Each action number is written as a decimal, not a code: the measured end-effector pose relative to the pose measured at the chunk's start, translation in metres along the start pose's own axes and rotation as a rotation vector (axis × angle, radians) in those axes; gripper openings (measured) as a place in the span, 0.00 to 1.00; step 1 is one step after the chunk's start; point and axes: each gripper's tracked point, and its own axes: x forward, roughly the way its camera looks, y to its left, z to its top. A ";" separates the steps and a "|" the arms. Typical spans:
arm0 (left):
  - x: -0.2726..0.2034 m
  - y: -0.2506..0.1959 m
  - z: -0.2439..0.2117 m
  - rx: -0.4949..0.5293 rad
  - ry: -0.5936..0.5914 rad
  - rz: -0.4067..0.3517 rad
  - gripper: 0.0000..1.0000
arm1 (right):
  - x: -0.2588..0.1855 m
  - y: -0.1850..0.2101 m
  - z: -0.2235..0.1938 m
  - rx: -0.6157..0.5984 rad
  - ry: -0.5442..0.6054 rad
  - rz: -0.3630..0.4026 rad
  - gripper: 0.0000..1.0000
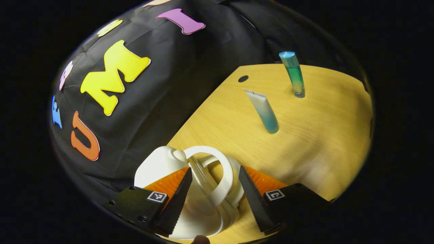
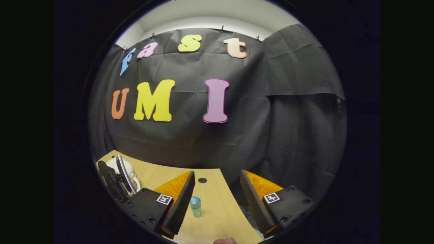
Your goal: First open the suitcase, pack the skin care products into it, and then close the suitcase.
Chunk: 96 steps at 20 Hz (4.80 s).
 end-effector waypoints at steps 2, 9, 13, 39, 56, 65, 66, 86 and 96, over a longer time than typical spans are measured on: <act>0.009 0.005 -0.005 0.027 0.037 0.016 0.83 | 0.000 -0.006 -0.005 0.004 0.011 -0.015 0.79; 0.012 -0.009 0.000 0.036 0.082 -0.006 0.29 | -0.005 -0.012 -0.011 0.018 0.022 -0.039 0.79; 0.001 0.000 0.011 0.004 0.045 -0.025 0.13 | -0.005 -0.003 -0.005 0.009 0.001 -0.025 0.77; -0.010 0.345 -0.358 -1.111 -0.070 0.364 0.03 | -0.025 0.136 0.026 -0.116 -0.009 0.136 0.79; -0.053 0.314 -0.332 -1.201 -0.082 0.446 0.95 | -0.027 0.143 0.027 -0.101 -0.020 0.129 0.79; -0.099 0.186 -0.069 -0.945 -0.347 0.291 0.97 | -0.013 0.094 -0.012 -0.052 0.025 0.147 0.77; -0.096 0.152 -0.039 -0.935 -0.355 0.237 0.98 | -0.011 0.084 -0.017 -0.059 0.034 0.145 0.78; 0.082 -0.139 0.088 -0.794 -0.132 -0.134 0.99 | 0.019 -0.060 -0.125 -0.045 0.276 0.073 0.79; 0.101 -0.148 0.085 -0.742 -0.095 -0.138 0.52 | 0.044 -0.044 -0.140 -0.026 0.280 0.138 0.79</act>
